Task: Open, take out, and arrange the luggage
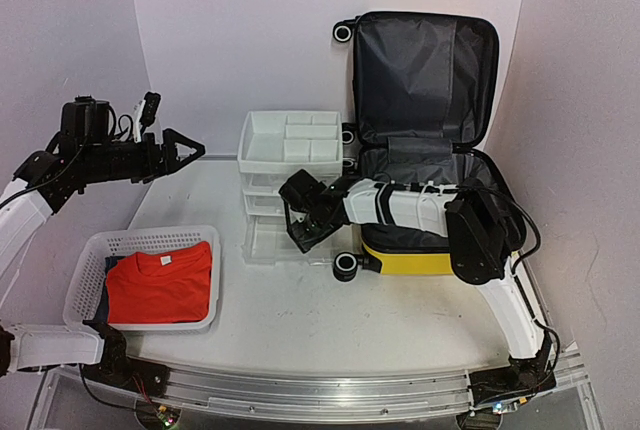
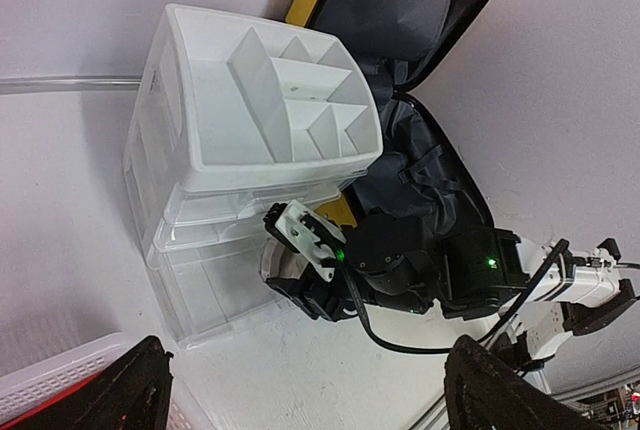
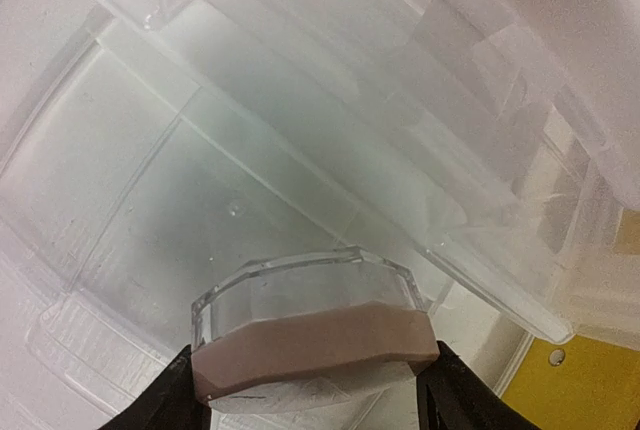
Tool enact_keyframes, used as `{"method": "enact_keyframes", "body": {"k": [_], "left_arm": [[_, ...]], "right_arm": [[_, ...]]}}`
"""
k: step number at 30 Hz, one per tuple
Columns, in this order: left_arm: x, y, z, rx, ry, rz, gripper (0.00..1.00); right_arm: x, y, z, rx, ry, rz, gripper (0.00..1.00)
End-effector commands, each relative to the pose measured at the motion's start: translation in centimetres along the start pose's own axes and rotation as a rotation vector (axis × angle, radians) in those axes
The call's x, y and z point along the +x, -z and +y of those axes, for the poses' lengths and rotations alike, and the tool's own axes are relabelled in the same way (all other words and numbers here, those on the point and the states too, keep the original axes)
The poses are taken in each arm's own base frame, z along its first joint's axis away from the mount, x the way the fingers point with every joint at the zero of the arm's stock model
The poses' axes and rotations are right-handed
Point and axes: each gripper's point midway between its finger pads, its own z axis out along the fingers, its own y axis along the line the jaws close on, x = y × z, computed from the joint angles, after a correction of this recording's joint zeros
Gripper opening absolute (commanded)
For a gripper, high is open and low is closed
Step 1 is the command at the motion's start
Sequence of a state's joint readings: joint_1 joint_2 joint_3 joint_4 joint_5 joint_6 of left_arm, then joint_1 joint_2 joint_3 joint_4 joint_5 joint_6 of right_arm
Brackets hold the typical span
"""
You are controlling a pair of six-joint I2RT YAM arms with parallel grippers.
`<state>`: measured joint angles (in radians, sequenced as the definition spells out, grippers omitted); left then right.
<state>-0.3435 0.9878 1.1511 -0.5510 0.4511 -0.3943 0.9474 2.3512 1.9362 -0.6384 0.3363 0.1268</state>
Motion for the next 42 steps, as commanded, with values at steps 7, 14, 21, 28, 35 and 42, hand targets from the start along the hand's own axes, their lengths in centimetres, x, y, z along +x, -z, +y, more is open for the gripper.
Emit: {"method": "enact_keyframes", "body": {"k": [7,14,21,28,35,42], "left_arm": [[-2.4,-0.7,-0.1,-0.017,-0.038,-0.031,0.96],[-4.7,-5.0,1.7,-0.067,0.015,0.016,0.91],[-5.5,-10.9,5.3,-0.148,-0.022,0.1,0.71],[-5.3,-15.5,6.7,-0.222,-0.089,0.18,0.68],[-4.1,-19.3,10.4,-0.333,-0.103,0.245,0.62],[-3.0,-20.1,11.7,-0.373,-0.106,0.281,0.36]], "right_arm": [[-2.7,5.2,0.1,-0.085,0.034,-0.029,0.88],[-1.4,10.5,-0.6,-0.156,0.081,-0.012,0.97],[4.1,11.8,2.4,-0.365,0.305,-0.002,0.89],[6.9,9.4,6.1,-0.384,0.605,-0.038,0.89],[5.9,6.1,8.5,-0.381,0.633,-0.032,0.96],[4.4,2.4,8.4,-0.256,0.584,-0.04,0.98]]}}
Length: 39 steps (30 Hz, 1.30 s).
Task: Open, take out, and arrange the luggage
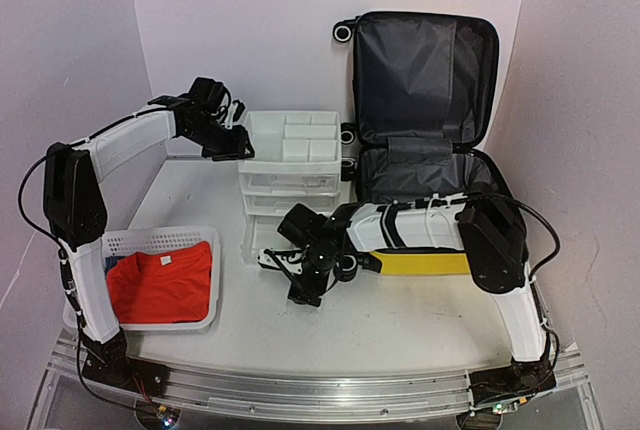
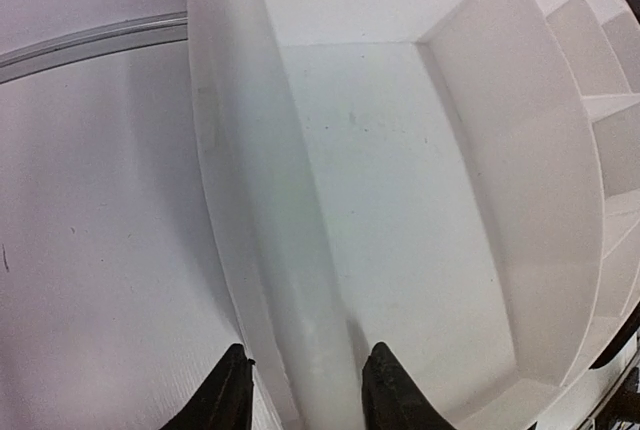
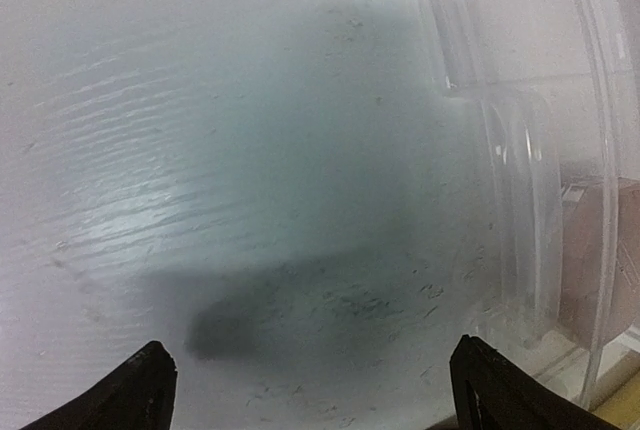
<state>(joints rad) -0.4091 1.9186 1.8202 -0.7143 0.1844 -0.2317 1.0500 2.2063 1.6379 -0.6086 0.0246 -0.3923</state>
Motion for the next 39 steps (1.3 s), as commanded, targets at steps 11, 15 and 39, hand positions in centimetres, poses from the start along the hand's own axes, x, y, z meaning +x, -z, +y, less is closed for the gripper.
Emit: {"method": "enact_keyframes", "body": {"k": [11,15,39], "left_arm": [[0.5,0.4,1.0,-0.059,-0.037,0.029,0.15],[0.7,0.5,0.8,-0.052,-0.035,0.035,0.14],[-3.4,5.4,-1.8,-0.004,-0.051,-0.088,0.59]], "right_arm": [[-5.2,-0.5,-10.7,0.504,-0.082,-0.088,0.98],[-5.4,-0.7,-12.8,0.516,-0.131,-0.137,0.98],[-5.8,2.9,-5.5,-0.007,-0.127,-0.282,0.98]]}}
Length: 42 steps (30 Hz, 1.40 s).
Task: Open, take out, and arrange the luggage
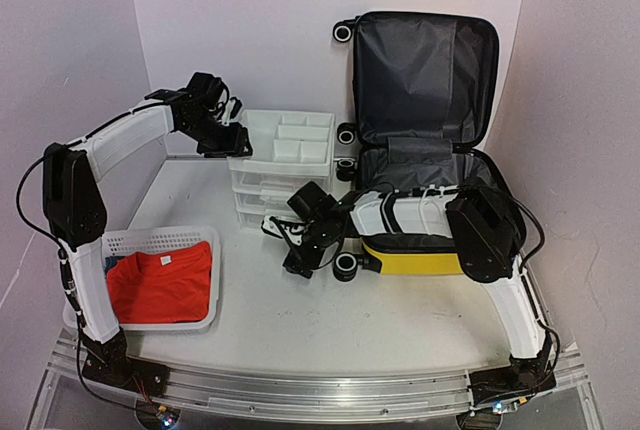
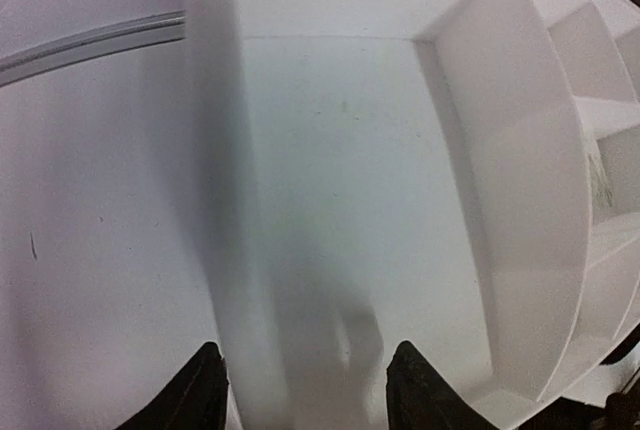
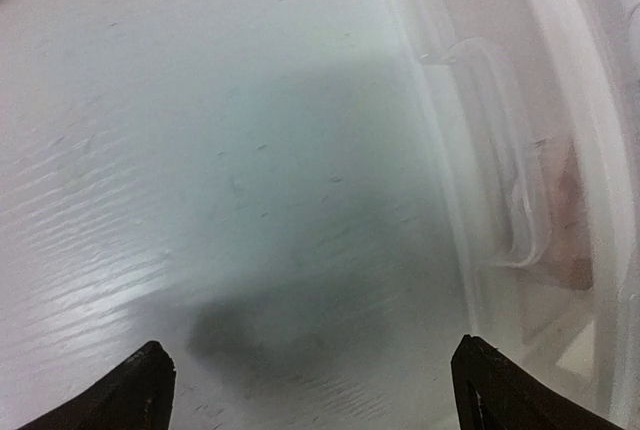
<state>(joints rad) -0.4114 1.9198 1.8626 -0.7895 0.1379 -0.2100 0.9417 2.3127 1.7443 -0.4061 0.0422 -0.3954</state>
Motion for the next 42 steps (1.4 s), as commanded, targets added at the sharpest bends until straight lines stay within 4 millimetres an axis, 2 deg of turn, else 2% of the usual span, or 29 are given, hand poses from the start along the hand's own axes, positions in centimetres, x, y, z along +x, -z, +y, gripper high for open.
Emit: {"method": "enact_keyframes", "body": {"k": [1,5,8,10,15,18,19,21,23,25,30,33,36,38,42], "left_arm": [[-3.8,5.4,-2.2,0.044,-0.037,-0.124,0.63],[-4.9,8.4,-2.2,0.034,-0.056,-0.176,0.74],[-5.3,11.5,-1.9,0.018,-0.063,-0.226,0.81],[-4.8,13.3,-1.9,0.017,-0.069,-0.245,0.84],[-1.2,16.8,-2.8,0.086,-0.069,-0.242,0.88],[1.7,18.4,-3.2,0.135,-0.063,-0.233,0.9],[2.9,18.4,-3.1,0.143,-0.058,-0.22,0.9],[4.4,19.9,-3.2,0.159,-0.053,-0.236,0.9],[5.8,21.1,-3.1,0.166,-0.05,-0.256,0.91],[7.0,22.2,-3.0,0.172,-0.045,-0.278,0.91],[9.1,24.7,-3.2,0.21,-0.048,-0.346,0.92],[9.4,25.4,-3.1,0.208,-0.054,-0.381,0.92],[9.4,25.7,-3.0,0.206,-0.057,-0.399,0.93],[9.1,25.9,-3.2,0.214,-0.06,-0.414,0.93],[8.2,26.7,-3.2,0.204,-0.063,-0.457,0.93]], "right_arm": [[-3.4,5.0,2.5,-0.16,-0.059,-0.116,0.98],[-3.5,5.3,2.2,-0.168,-0.093,-0.125,0.98],[-4.0,5.2,0.4,-0.113,-0.133,-0.129,0.98],[-4.3,5.4,-1.0,-0.074,-0.16,-0.135,0.98],[-4.5,5.7,-3.9,-0.01,-0.221,-0.145,0.98],[-4.4,6.4,-3.4,-0.037,-0.216,-0.148,0.98],[-4.4,6.9,-3.1,-0.054,-0.225,-0.151,0.98],[-4.2,8.5,-2.5,-0.08,-0.247,-0.159,0.98],[-4.1,11.2,-2.7,-0.062,-0.27,-0.178,0.98],[-3.1,13.2,-3.1,-0.023,-0.286,-0.166,0.98],[1.3,18.0,-5.3,0.166,-0.331,-0.051,0.98],[5.0,20.8,-7.2,0.281,-0.403,0.034,0.98],[9.2,23.7,-9.8,0.353,-0.581,0.089,0.98],[13.0,25.5,-11.8,0.372,-0.731,0.119,0.98],[18.7,29.5,-13.5,0.389,-0.977,0.085,0.98]]}}
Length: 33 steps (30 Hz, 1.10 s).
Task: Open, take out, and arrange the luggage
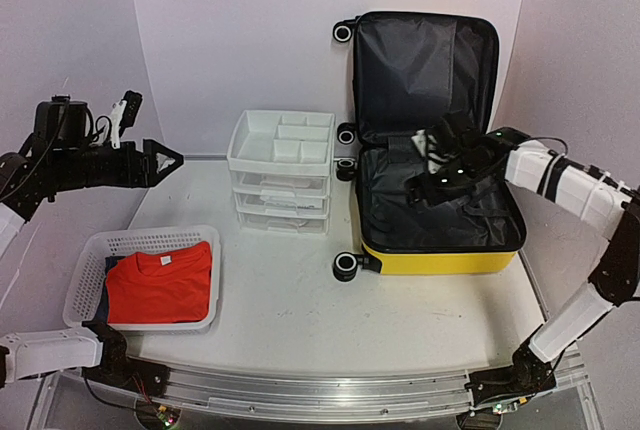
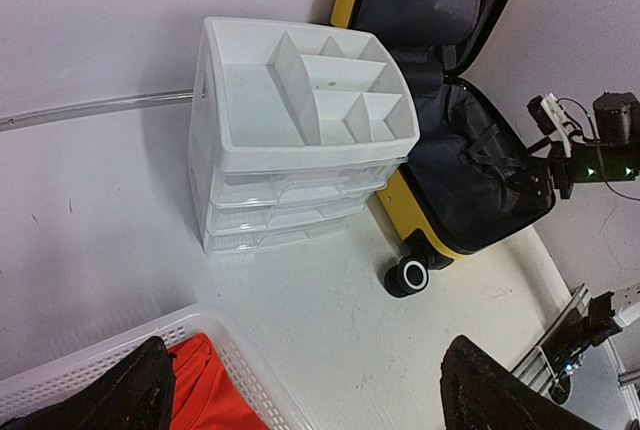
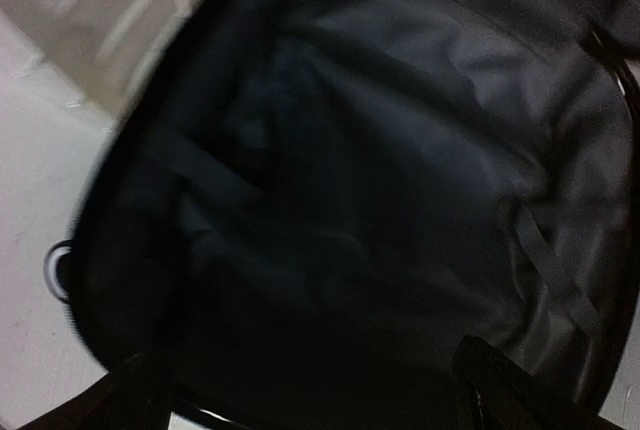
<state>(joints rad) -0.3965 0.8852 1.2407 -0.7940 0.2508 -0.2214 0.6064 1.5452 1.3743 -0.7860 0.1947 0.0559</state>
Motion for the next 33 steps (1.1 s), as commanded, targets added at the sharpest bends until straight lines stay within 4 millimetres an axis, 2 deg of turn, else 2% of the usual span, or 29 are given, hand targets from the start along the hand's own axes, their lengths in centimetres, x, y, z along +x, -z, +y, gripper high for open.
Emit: {"method": "enact_keyframes", "body": {"k": [1,4,8,10,14,17,20,23,26,30,33], "left_arm": [[-2.5,0.6,-0.4,0.006,-0.012,-0.1,0.93],[-2.8,0.1,-0.1,-0.011,-0.001,-0.104,0.95],[-3.8,-2.4,0.1,0.002,0.045,-0.09,0.96],[-4.7,-4.6,0.4,-0.006,0.066,-0.056,0.92],[-6.5,-9.7,2.4,-0.085,0.08,-0.006,0.83],[-7.9,-13.1,3.5,-0.124,0.048,0.016,0.79],[-8.7,-16.2,5.1,-0.184,0.006,0.04,0.74],[-8.6,-19.8,6.9,-0.241,-0.025,0.084,0.71],[-8.8,-22.1,8.5,-0.299,-0.057,0.114,0.64],[-7.9,-25.2,10.2,-0.342,-0.083,0.166,0.49],[-7.8,-26.3,11.1,-0.362,-0.088,0.179,0.37]], "right_arm": [[3.8,4.4,-6.9,0.066,-0.296,0.001,0.98],[4.8,6.0,-8.3,0.039,-0.365,-0.035,0.98],[4.4,7.0,-6.9,-0.055,-0.393,-0.061,0.98],[4.3,7.3,-5.8,-0.122,-0.414,-0.064,0.98],[4.6,7.5,-3.9,-0.233,-0.443,-0.047,0.98],[5.1,8.3,-2.4,-0.316,-0.444,-0.042,0.98],[6.0,10.0,-2.2,-0.326,-0.444,-0.065,0.98],[7.4,11.7,-2.5,-0.298,-0.432,-0.083,0.98],[8.9,13.2,-2.8,-0.267,-0.419,-0.094,0.98],[10.4,14.7,-3.4,-0.22,-0.408,-0.11,0.98],[11.3,15.1,-3.9,-0.183,-0.401,-0.109,0.98]]}}
